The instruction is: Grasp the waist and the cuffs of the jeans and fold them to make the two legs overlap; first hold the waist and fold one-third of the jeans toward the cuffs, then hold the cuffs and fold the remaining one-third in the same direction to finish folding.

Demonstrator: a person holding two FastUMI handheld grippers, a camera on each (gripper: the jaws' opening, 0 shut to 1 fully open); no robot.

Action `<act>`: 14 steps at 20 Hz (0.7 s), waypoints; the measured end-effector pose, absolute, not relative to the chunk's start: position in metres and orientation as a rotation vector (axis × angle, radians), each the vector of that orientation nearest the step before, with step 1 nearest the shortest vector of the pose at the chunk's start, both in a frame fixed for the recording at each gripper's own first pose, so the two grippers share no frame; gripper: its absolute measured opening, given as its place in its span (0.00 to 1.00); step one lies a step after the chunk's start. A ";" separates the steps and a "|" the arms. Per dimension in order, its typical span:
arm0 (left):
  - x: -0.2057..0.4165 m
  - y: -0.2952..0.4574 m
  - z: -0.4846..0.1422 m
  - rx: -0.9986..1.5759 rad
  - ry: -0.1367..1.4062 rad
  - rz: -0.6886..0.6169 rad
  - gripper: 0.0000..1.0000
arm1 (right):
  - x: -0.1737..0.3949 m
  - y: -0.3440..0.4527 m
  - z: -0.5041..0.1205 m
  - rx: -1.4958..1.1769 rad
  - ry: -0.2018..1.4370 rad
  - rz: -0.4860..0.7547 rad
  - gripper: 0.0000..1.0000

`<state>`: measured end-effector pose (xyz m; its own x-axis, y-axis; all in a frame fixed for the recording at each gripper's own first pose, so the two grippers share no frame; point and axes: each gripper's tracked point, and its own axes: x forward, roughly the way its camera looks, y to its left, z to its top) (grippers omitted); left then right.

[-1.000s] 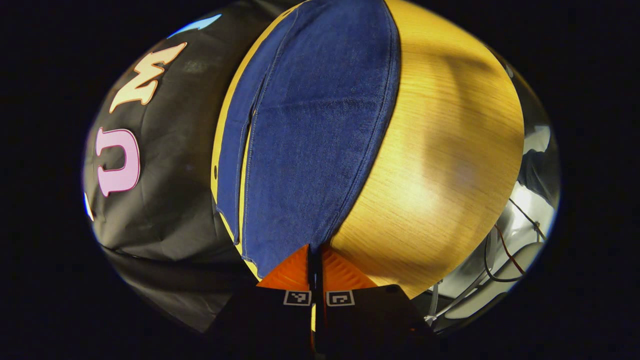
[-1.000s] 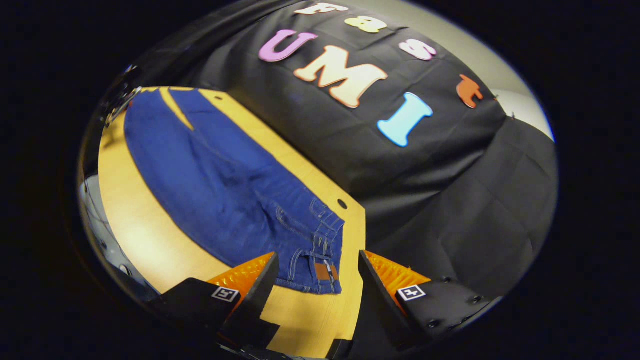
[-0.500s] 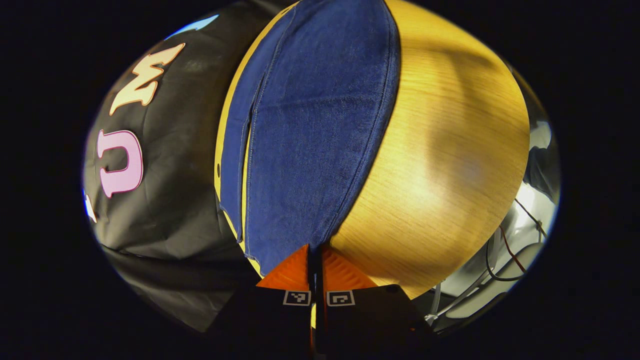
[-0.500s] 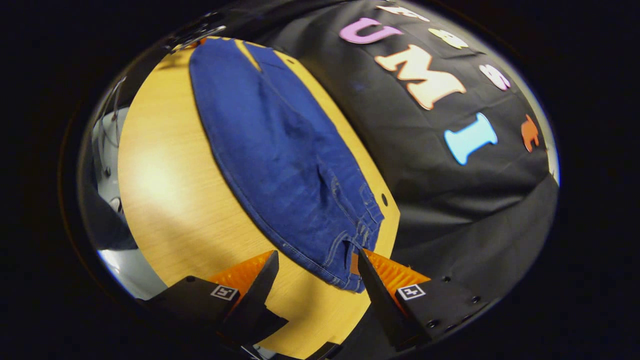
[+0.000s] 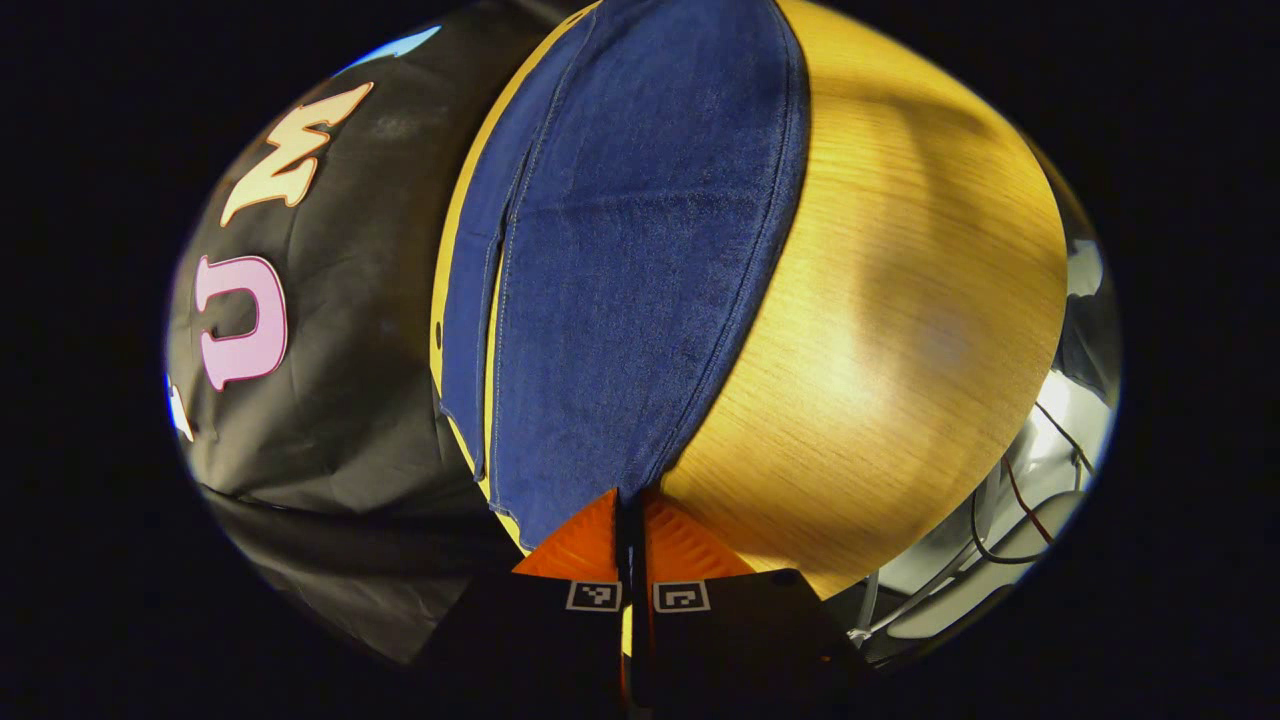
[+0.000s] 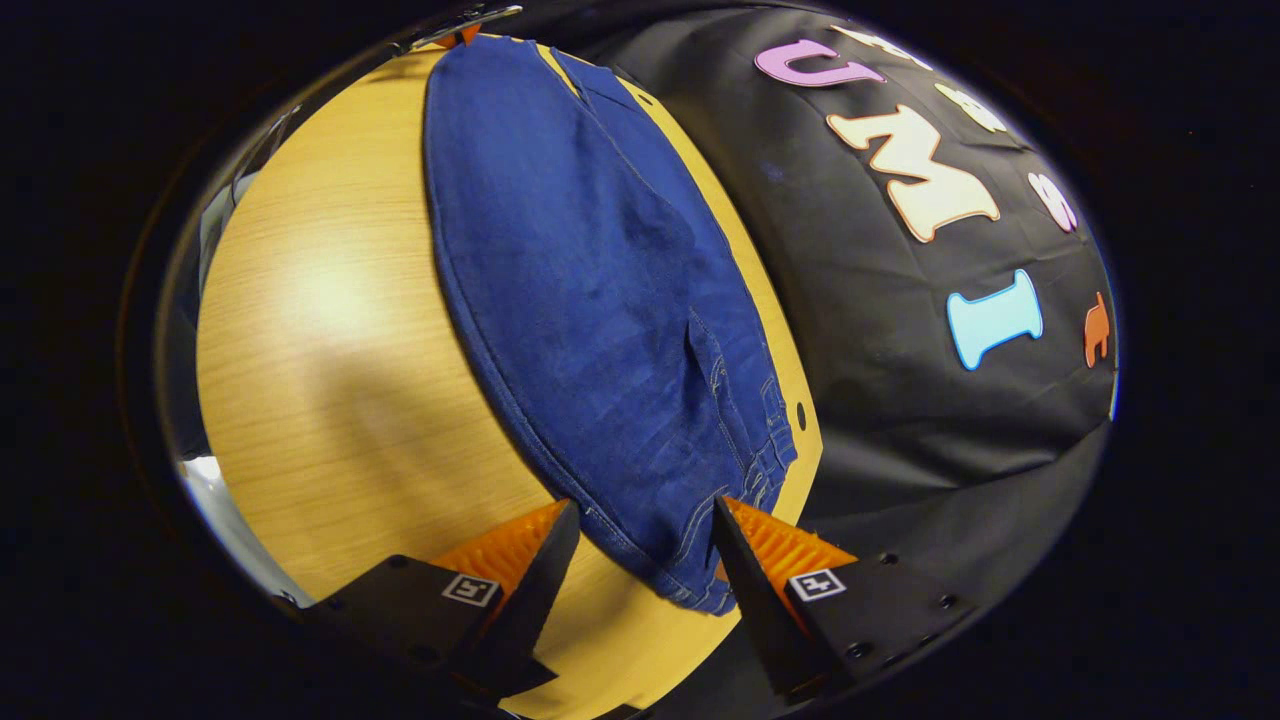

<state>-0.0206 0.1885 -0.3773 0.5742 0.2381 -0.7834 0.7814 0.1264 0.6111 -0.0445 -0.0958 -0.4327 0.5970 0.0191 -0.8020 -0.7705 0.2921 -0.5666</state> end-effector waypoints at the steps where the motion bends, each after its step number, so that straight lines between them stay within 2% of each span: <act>1: -0.020 0.187 -0.378 1.428 0.936 -0.492 0.00 | -0.041 -0.095 -0.436 -1.169 0.791 0.602 0.84; 2: -0.019 0.188 -0.379 1.426 0.938 -0.490 0.00 | -0.040 -0.093 -0.440 -1.168 0.804 0.608 0.77; 3: -0.019 0.189 -0.379 1.424 0.939 -0.488 0.00 | -0.040 -0.092 -0.447 -1.167 0.819 0.618 0.65; 7: -0.022 0.188 -0.378 1.417 0.940 -0.481 0.00 | -0.040 -0.087 -0.452 -1.203 0.807 0.637 0.03; 10: -0.022 0.188 -0.380 1.359 0.964 -0.468 0.00 | -0.036 -0.095 -0.451 -1.105 0.843 0.586 0.03; 14: -0.014 0.186 -0.369 1.264 1.013 -0.436 0.00 | -0.025 -0.085 -0.424 -1.066 0.781 0.502 0.03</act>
<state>-0.0142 0.1855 -0.3692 0.5220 0.2448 -0.8171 0.7617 0.2973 0.5756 -0.0246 -0.0849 -0.4237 0.6364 -0.0007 -0.7713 -0.7019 0.4141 -0.5795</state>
